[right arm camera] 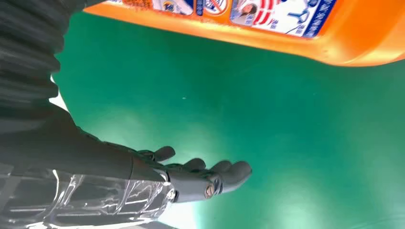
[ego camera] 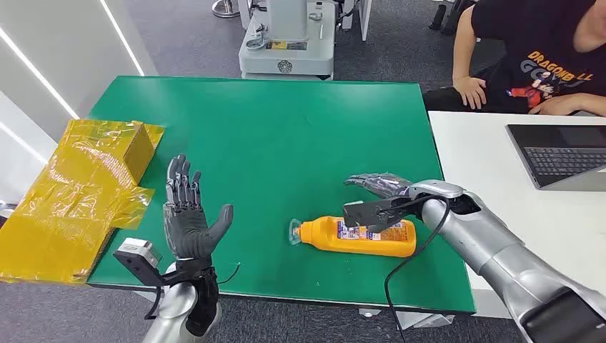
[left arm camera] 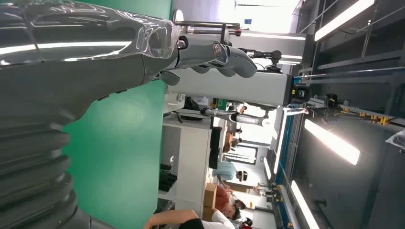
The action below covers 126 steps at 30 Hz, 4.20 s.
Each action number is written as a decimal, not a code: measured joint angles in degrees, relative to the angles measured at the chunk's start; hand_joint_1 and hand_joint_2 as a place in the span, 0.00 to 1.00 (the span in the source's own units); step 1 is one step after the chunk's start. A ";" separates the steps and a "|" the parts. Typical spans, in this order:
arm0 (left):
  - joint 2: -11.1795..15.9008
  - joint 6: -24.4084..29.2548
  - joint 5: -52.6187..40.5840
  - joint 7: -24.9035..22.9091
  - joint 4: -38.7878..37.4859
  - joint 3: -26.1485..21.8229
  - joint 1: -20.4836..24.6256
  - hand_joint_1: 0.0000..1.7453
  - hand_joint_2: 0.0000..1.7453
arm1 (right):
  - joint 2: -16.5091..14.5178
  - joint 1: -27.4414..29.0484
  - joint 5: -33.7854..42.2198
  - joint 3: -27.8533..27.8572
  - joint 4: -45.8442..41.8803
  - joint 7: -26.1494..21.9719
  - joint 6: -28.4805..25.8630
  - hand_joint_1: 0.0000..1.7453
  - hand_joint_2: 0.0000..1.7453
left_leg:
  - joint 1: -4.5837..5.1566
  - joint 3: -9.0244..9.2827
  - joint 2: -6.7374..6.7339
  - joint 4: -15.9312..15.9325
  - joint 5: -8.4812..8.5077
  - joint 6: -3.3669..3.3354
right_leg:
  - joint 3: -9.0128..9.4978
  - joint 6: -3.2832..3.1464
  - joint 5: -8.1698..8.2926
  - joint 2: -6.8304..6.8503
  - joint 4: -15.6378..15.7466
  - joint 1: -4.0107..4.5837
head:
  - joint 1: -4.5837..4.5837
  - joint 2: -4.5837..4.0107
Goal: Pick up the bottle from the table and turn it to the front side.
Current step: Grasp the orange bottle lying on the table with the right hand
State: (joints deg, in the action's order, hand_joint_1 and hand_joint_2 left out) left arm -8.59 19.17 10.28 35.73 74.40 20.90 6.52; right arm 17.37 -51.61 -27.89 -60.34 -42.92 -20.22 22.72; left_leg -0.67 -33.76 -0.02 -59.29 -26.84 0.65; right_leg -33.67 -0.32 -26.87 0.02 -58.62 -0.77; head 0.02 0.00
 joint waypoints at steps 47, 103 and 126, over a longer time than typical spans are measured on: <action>0.56 1.39 0.62 0.50 -0.45 0.00 -0.90 0.00 1.00 | 6.62 -1.00 9.77 -9.55 -9.13 5.71 6.40 0.00 1.00 | 0.01 -0.03 0.04 -0.08 0.00 0.00 | 0.00 0.00 0.01 0.03 0.01 -0.01 | 0.00 0.00; 0.73 1.23 -1.12 0.45 0.70 -0.01 -2.17 0.00 1.00 | 3.55 11.33 -1.04 -3.02 -3.05 1.86 -18.30 1.00 1.00 | -0.04 0.08 0.02 -0.07 -0.02 -0.03 | 0.13 0.01 0.02 0.01 0.01 0.04 | 0.01 0.00; -0.26 2.60 -1.22 0.30 0.70 -0.13 -3.06 0.00 1.00 | -6.14 26.92 -0.33 21.46 -15.84 4.58 -52.48 1.00 1.00 | -0.03 -0.05 0.08 -0.05 -0.02 -0.03 | -0.01 0.02 0.00 0.06 0.01 0.03 | 0.01 0.00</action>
State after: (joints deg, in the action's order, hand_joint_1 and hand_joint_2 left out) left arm -8.85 21.77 9.06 36.02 75.10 20.76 3.46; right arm 11.22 -24.69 -28.21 -38.88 -58.75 -15.64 -29.76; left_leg -0.70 -33.81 0.06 -59.34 -26.86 0.61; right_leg -33.68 -0.31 -26.88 0.09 -58.60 -0.73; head 0.03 0.00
